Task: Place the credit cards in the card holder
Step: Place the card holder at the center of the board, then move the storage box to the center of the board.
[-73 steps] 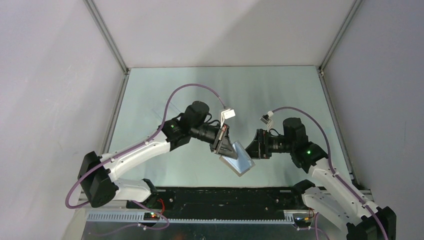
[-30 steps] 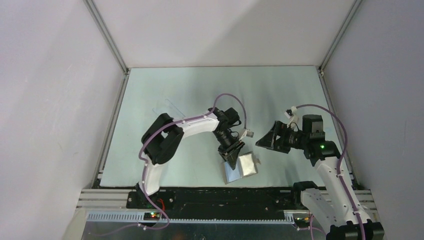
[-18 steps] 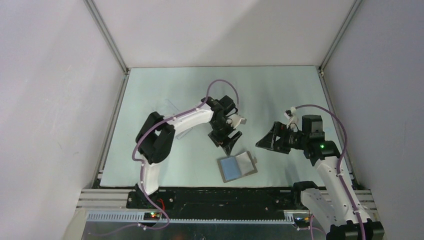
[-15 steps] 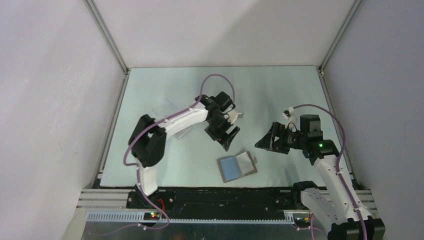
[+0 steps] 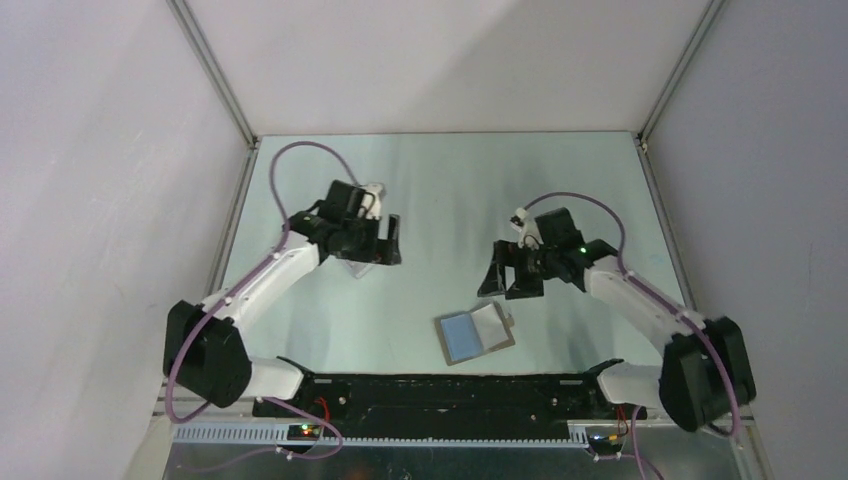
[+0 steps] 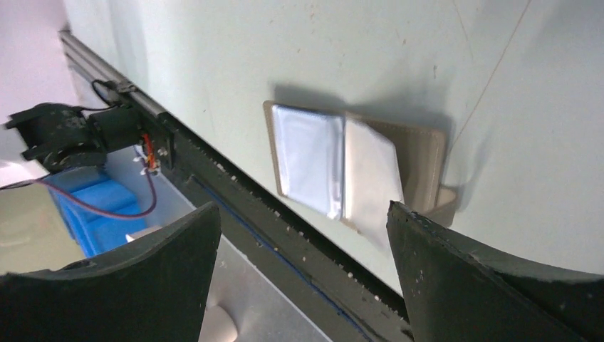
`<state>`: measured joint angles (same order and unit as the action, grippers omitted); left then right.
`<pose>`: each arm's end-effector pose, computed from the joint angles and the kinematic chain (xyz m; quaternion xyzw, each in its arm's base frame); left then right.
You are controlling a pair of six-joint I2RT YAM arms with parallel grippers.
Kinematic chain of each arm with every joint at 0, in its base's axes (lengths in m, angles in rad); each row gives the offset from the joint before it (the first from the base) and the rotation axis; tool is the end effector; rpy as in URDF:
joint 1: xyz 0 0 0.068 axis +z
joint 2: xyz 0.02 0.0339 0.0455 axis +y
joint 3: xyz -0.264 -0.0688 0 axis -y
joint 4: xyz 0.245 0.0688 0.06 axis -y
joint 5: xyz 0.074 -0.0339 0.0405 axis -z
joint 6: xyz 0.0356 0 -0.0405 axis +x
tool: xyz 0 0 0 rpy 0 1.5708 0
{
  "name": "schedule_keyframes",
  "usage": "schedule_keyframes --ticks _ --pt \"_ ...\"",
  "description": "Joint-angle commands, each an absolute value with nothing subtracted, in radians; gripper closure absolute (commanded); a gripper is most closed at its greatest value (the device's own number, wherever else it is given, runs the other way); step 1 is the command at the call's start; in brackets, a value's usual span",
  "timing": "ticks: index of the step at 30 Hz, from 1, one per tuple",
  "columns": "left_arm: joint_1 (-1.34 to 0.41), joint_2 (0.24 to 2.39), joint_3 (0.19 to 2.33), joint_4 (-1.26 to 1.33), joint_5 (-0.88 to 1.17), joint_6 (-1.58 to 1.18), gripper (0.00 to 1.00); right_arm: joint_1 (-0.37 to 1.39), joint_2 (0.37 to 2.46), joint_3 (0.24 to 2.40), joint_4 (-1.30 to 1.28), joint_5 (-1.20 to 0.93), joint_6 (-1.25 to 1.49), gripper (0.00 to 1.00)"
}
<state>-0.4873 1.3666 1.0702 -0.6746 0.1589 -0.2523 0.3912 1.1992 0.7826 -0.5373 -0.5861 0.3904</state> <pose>0.2447 -0.1360 0.2677 0.1349 0.9430 -0.1771 0.2472 0.2074 0.1068 0.2307 -0.0881 0.9122 0.3652 0.1639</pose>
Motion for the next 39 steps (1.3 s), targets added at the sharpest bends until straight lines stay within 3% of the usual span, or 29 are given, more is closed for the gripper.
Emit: schedule_keyframes --ticks 1,8,18,24,29,39 --pt "-0.372 1.314 1.049 -0.579 0.111 -0.321 0.06 0.447 1.361 0.896 -0.494 -0.461 0.350 0.11" --pt "-0.255 1.394 1.089 -0.580 0.115 -0.304 0.09 0.486 1.549 0.985 -0.511 -0.430 0.307 0.12" --pt "-0.250 1.590 1.166 -0.597 0.166 -0.250 0.18 0.490 1.628 0.994 -0.547 -0.445 0.290 0.19" --pt "-0.278 1.632 1.159 -0.602 0.139 -0.233 0.33 0.489 1.643 0.994 -0.573 -0.455 0.284 0.22" --pt "-0.309 1.662 1.171 -0.606 0.128 -0.239 0.59 0.488 1.632 0.994 -0.597 -0.457 0.288 0.24" --pt "-0.353 1.715 1.223 -0.621 0.147 -0.309 0.68 0.439 1.596 0.979 -0.637 -0.487 0.265 0.24"
